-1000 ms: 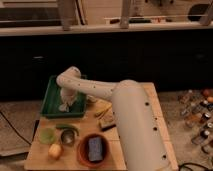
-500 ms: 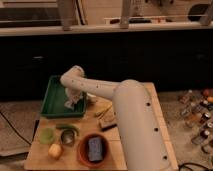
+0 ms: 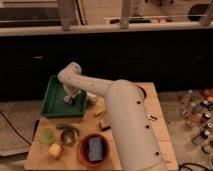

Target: Wipe tray with towel

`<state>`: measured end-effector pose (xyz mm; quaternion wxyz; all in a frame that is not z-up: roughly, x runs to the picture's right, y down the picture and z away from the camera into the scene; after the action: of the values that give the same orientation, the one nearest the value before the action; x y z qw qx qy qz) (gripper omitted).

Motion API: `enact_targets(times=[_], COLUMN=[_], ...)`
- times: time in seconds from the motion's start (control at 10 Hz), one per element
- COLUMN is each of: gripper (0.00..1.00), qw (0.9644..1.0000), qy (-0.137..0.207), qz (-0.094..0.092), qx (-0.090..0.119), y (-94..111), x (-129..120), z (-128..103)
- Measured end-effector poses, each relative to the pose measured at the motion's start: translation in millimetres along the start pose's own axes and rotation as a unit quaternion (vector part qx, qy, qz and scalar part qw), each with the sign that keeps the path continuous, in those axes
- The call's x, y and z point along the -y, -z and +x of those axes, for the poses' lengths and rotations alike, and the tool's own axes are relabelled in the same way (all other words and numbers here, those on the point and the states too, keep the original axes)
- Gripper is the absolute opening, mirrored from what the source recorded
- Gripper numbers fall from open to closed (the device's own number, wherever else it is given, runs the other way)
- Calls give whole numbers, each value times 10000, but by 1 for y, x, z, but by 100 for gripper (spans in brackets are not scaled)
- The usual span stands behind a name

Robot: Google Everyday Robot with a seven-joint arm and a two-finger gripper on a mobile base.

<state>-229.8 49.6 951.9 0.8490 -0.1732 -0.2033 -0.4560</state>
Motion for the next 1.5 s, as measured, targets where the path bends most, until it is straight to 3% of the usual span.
enact_targets(times=[0.3, 0.6, 1.0, 1.5], gripper=[0, 0, 0, 0], qw=[9984, 9960, 9983, 9993], qy=[467, 722, 417, 127], qz=[187, 173, 70, 309], qx=[255, 505, 411, 140], y=[2, 4, 9, 15], x=[8, -9, -46, -31], z=[-35, -54, -29, -3])
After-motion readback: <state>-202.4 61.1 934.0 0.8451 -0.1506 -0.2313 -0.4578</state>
